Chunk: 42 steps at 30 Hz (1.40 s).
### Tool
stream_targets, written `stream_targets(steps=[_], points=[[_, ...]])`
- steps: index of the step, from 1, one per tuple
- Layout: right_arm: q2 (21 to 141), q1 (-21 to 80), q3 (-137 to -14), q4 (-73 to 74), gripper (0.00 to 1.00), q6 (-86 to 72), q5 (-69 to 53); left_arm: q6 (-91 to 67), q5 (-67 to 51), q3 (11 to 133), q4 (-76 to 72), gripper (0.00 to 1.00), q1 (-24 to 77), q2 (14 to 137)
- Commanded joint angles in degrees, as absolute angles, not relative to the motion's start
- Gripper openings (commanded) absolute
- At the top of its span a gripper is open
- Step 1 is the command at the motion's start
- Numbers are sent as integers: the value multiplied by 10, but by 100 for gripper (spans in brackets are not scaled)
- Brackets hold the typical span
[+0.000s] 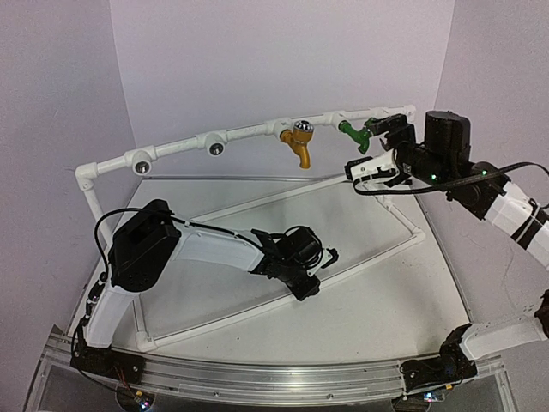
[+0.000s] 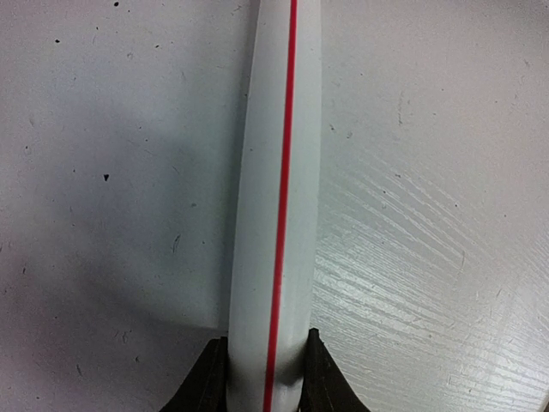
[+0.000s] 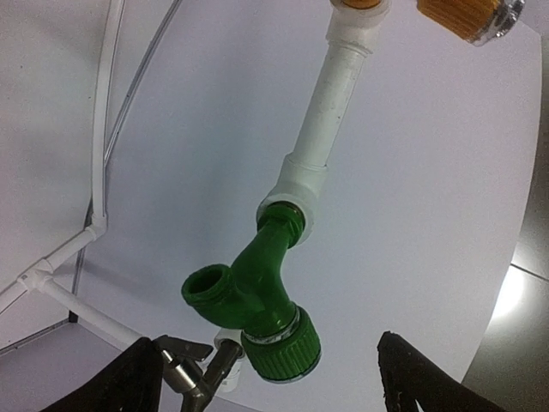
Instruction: Install the water faucets
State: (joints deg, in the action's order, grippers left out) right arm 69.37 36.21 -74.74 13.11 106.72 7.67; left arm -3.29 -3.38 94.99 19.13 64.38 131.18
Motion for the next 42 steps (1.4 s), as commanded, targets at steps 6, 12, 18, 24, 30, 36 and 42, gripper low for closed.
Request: stream_targets(steps=[6,12,18,24,30,36,42], points=[[744,364,-727,-7,76,1119,111,-66,-51,935,252,0,650,1375],[769,360,-722,-29,52,1116,146,-66,-51,933,252,0,650,1371],[779,354,-706,-50,33,1089,161,-66,-49,932,253,0,649,1369],[800,356,-736,-59,11,930,198,-65,-47,931,252,0,650,1367],[807,382,-763,-17,0,671,217,-66,-50,933,253,0,649,1370],[821,390,-794,56,0,144,212,-67,-57,938,254,0,650,1375],[820,380,-758,35,0,-500,88,-69,-61,945,256,0,649,1384]])
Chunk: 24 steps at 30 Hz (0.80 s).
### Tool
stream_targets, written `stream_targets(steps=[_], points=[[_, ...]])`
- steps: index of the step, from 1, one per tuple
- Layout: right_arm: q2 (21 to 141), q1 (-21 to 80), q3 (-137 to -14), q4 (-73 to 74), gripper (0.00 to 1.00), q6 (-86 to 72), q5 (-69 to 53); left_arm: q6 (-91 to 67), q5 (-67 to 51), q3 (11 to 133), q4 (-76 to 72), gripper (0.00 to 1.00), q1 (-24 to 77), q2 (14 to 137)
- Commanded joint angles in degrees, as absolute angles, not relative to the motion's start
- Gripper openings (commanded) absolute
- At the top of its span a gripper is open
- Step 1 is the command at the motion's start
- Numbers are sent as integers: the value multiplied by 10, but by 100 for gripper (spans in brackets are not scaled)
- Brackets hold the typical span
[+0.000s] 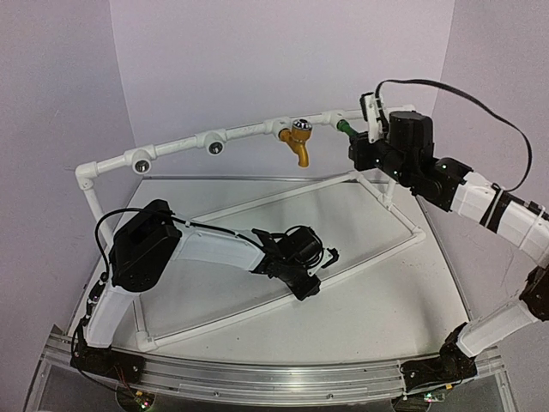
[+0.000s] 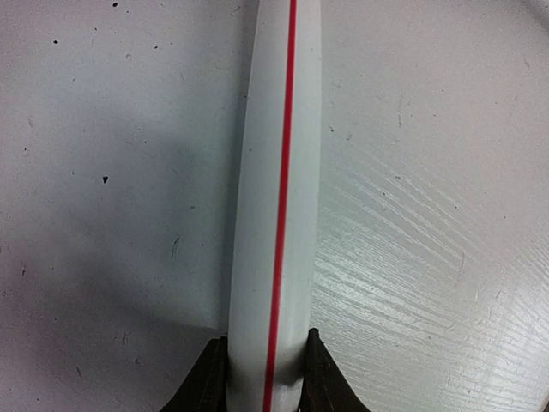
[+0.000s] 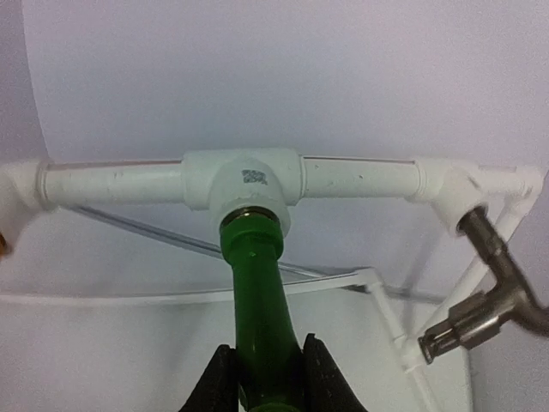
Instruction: Install the water faucets
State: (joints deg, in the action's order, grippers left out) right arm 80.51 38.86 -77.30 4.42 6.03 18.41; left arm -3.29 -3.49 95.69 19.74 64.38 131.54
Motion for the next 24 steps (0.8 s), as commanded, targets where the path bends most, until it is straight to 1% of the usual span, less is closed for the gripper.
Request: stream_targets(steps=[1,2,3,5,7,8,9,10,11,13,14,15,17,18,19,21,24], points=[[824,374,-749,12,0,-594,52,-69,-60,945,256,0,649,1385],[826,369,-740,-25,0,-672,19,-70,-60,945,257,0,650,1385],[828,368,-729,-76,0,-716,-8,-70,-59,945,257,0,650,1385],[830,368,-709,-150,0,-763,-38,-70,-59,945,258,0,649,1384],[822,367,-713,-162,0,-744,-41,-69,-57,944,259,0,649,1382],[812,367,-710,-161,2,-727,-37,-69,-56,944,259,0,649,1381],[799,367,-704,-157,7,-713,-30,-69,-54,943,258,0,650,1380],[785,367,-695,-151,14,-691,-21,-69,-53,943,258,0,650,1380],[769,367,-684,-138,25,-653,-11,-69,-52,943,259,0,650,1380],[736,367,-674,-96,53,-582,16,-70,-52,943,259,0,650,1379],[721,366,-670,-72,66,-507,28,-70,-52,943,259,0,650,1379],[708,366,-672,-46,74,-448,42,-70,-51,943,260,0,650,1379],[680,366,-678,16,88,-290,54,-69,-51,942,259,0,649,1377],[671,366,-686,45,94,-211,49,-69,-52,941,260,0,649,1377],[664,366,-698,81,97,-131,49,-69,-52,940,259,0,649,1376],[659,366,-734,149,98,1,54,-70,-52,940,259,0,649,1375],[667,366,-807,259,98,240,28,-69,-51,940,260,0,650,1375]])
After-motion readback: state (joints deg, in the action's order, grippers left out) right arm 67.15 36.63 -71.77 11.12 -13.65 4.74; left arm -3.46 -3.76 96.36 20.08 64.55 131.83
